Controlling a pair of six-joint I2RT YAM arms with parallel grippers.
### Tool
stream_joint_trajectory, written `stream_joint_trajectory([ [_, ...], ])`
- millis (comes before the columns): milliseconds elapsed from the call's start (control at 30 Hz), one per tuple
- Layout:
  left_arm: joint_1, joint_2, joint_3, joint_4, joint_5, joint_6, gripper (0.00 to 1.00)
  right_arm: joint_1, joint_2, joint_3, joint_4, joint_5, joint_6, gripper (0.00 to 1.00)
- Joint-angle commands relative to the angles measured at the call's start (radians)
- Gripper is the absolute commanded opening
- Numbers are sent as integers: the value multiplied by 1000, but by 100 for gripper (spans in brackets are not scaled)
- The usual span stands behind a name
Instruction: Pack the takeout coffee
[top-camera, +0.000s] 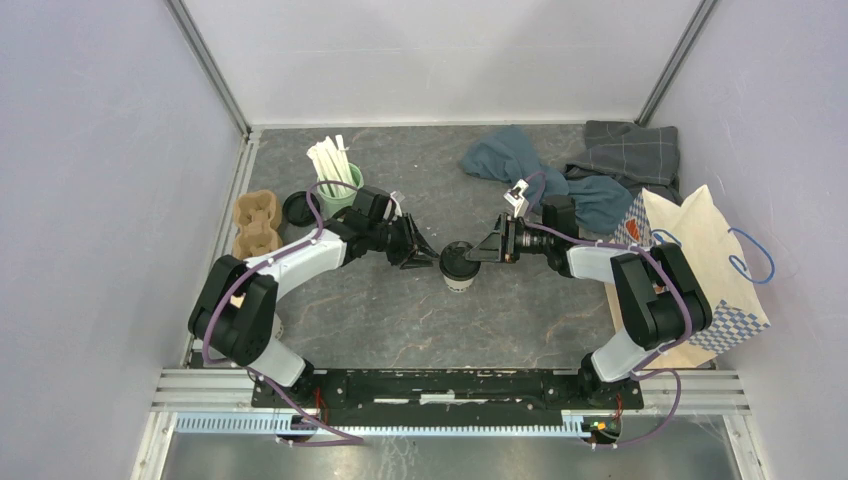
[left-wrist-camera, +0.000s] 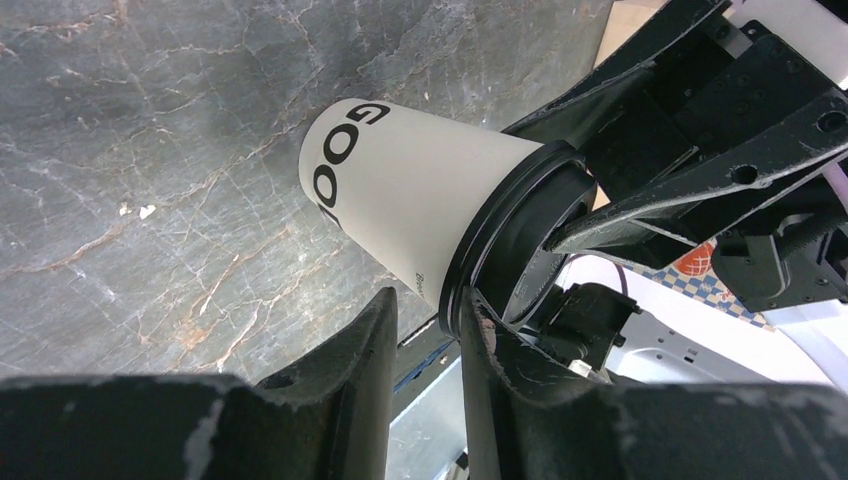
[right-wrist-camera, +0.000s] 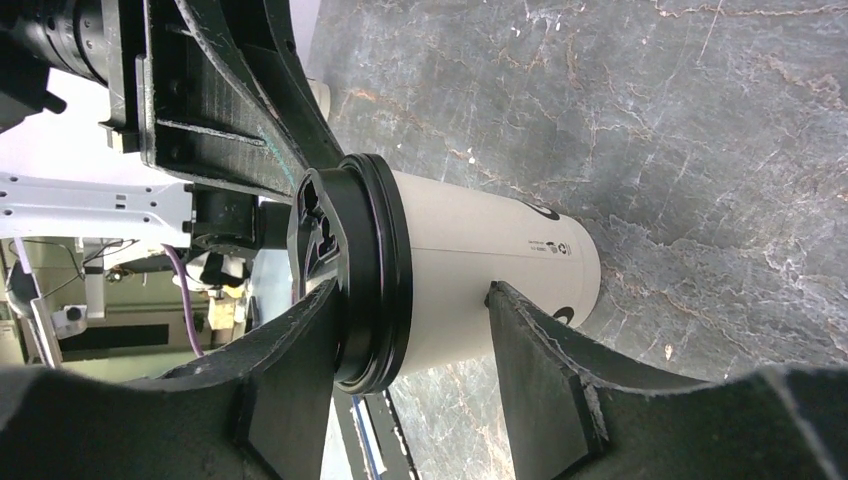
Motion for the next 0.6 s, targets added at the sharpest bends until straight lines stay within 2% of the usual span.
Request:
stream_joint_trajectory([
  [0,-6,71,-103,-183,-204,130,34,-24,62,-95,-26,5,-57,60],
  [367,-6,94,-134,-213,-272,188,32,-38,86,-73,-67,-9,-85,64],
  [567,-6,-1,35,-277,-235,210,38,-37,-14,65,-263,-8,-140,74],
])
